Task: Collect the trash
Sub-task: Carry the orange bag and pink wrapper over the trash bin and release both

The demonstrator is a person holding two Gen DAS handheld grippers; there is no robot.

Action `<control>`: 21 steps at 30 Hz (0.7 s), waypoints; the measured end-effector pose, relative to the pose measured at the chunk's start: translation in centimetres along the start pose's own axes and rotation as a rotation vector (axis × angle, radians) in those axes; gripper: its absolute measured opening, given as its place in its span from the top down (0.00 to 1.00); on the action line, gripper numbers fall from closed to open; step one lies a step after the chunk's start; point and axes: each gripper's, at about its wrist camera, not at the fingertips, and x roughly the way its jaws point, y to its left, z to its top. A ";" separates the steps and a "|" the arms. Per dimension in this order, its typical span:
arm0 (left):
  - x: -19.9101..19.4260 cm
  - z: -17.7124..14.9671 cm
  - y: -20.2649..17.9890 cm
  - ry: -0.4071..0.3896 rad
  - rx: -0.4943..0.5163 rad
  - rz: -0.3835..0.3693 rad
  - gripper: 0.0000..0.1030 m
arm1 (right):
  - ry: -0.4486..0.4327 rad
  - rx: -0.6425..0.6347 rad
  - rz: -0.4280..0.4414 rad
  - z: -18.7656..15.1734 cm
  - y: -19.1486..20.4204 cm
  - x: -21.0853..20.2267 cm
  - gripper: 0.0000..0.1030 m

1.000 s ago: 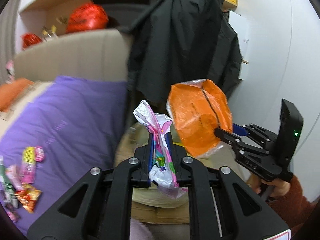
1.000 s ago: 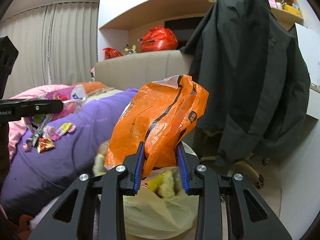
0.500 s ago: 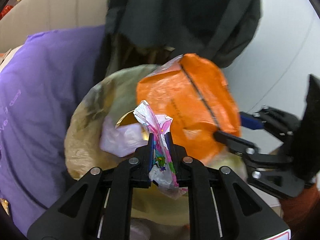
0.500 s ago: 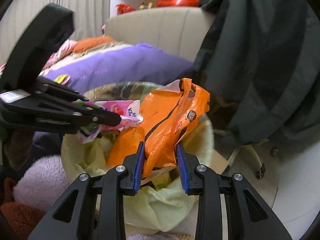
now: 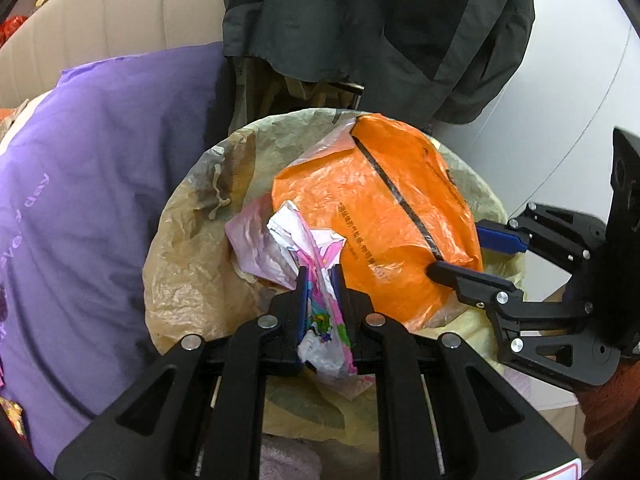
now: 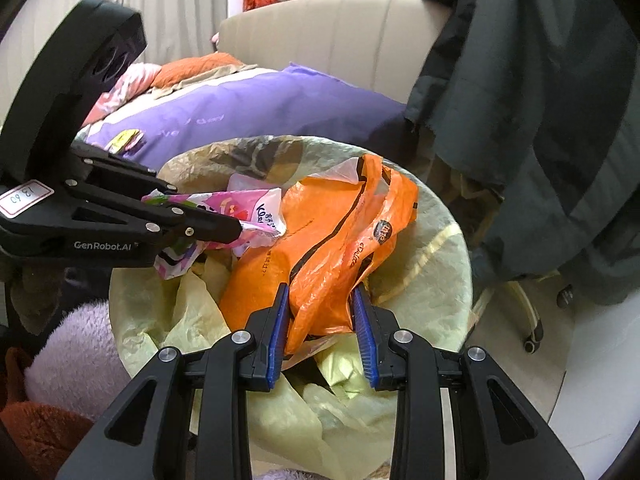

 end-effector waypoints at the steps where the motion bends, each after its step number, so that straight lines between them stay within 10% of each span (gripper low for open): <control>1: 0.0 0.0 0.1 -0.007 -0.007 -0.012 0.89 | -0.005 0.012 0.002 -0.2 -0.2 -0.3 0.71; 9: -1.0 0.2 -0.2 -0.049 -0.021 -0.048 0.89 | -0.048 0.097 0.034 -0.5 -1.6 -1.8 0.69; 21: -4.5 -0.1 0.6 -0.150 -0.087 -0.023 0.51 | -0.107 0.136 -0.001 -0.8 -2.0 -3.2 0.49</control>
